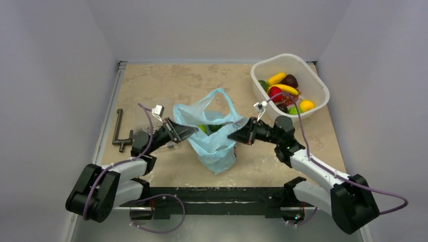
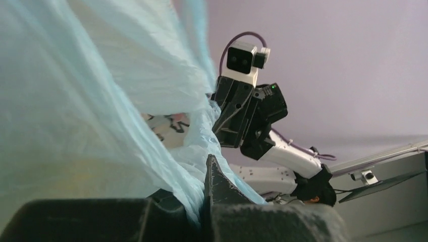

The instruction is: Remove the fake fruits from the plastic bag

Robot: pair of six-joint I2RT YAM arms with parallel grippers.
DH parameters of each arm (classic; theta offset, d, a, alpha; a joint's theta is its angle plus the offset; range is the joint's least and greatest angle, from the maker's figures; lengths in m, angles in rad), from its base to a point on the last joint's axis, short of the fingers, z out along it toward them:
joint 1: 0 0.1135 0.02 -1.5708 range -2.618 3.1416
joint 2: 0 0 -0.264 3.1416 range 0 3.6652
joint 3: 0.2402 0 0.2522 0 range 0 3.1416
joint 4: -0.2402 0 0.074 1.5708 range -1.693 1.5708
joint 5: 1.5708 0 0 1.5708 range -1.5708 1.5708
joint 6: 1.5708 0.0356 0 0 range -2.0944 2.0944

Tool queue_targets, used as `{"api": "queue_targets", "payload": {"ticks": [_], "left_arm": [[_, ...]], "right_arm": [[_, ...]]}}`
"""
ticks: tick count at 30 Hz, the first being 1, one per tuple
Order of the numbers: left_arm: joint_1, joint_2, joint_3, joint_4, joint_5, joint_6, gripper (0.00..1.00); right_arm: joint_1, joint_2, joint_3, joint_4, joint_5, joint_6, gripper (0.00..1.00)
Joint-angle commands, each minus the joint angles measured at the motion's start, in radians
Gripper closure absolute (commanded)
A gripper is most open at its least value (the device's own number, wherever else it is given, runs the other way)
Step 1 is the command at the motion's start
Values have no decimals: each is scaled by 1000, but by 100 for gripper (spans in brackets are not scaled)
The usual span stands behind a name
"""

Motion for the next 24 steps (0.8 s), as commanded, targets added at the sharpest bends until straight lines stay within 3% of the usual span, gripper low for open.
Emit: {"api": "queue_targets", "payload": {"ticks": [1, 7, 11, 14, 16, 20, 22, 24], "left_arm": [[-28, -3, -190, 217, 46, 2, 100], [-86, -69, -227, 121, 52, 48, 97], [-88, -153, -197, -54, 83, 79, 71], [-88, -281, -177, -294, 81, 138, 58], [-88, -413, -128, -611, 58, 243, 49], [-89, -664, 148, -1505, -173, 581, 31], [-89, -686, 273, -1765, -283, 691, 17], [-89, -668, 383, -1968, -362, 746, 12]], "right_arm": [[86, -111, -80, -266, 27, -150, 97], [171, -250, -20, -738, 320, -183, 86], [171, -276, 68, -948, 421, -192, 70], [171, -292, 180, -1092, 501, -234, 54], [171, -282, 259, -1164, 546, -265, 45], [171, -231, 402, -1250, 617, -325, 34], [171, -193, 472, -1297, 651, -368, 33], [170, -158, 558, -1342, 687, -416, 33]]}}
